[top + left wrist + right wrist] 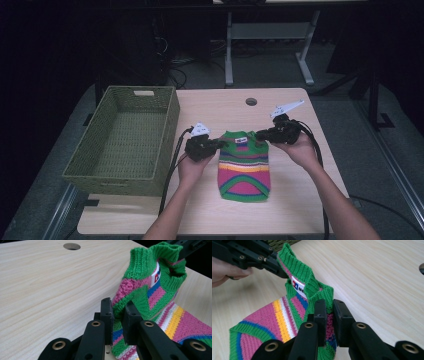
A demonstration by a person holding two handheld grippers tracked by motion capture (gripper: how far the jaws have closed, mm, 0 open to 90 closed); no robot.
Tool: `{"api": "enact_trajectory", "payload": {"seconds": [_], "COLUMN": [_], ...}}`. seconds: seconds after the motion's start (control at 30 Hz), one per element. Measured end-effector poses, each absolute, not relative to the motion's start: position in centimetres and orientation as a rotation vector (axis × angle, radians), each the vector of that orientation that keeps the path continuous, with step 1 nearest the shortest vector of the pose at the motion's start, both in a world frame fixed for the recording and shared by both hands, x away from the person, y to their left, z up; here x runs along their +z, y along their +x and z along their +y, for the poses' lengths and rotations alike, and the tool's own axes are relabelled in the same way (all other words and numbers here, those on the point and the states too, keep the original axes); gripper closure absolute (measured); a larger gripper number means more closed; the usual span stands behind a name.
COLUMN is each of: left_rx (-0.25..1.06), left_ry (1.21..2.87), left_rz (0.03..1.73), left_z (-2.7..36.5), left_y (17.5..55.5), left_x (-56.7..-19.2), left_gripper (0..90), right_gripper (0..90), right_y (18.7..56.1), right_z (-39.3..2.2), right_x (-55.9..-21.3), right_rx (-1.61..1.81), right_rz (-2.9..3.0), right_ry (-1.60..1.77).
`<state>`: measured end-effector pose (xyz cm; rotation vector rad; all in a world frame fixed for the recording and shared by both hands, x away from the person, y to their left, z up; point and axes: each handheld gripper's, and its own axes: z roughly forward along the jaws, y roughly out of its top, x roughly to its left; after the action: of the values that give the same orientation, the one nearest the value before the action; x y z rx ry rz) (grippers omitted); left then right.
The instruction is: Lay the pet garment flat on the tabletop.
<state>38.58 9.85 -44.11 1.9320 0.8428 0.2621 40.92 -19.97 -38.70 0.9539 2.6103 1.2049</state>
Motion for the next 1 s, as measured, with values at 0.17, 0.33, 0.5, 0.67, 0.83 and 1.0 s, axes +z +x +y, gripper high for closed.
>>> {"api": "enact_trajectory", "payload": {"seconds": [0.17,0.33,0.5,0.67,0.83,1.0], "left_rx": [0.262,0.281,0.313,0.312,0.324,0.331], "left_ry": [1.915,1.920,1.911,1.912,1.921,1.947], "left_rz": [0.849,0.853,0.866,0.905,0.918,0.890], "left_z": [9.8,9.7,9.9,10.1,9.7,9.4], "left_y": [38.9,38.9,39.2,39.5,39.3,38.8], "left_x": [-44.3,-44.4,-44.3,-44.3,-44.2,-44.1], "left_gripper": [80.6,80.6,77.2,51.6,44.9,42.6], "right_gripper": [80.9,81.7,81.1,63.0,60.0,57.0], "right_y": [41.6,42.7,43.7,44.3,44.2,43.6], "right_z": [-20.4,-20.4,-20.2,-20.6,-21.1,-21.6], "right_x": [-39.0,-39.6,-40.0,-40.6,-41.0,-41.4], "right_rx": [1.214,1.226,1.232,1.219,1.228,1.261], "right_rz": [2.558,2.534,2.499,2.478,2.503,2.523], "right_ry": [1.002,1.053,1.092,1.157,1.183,1.181]}}
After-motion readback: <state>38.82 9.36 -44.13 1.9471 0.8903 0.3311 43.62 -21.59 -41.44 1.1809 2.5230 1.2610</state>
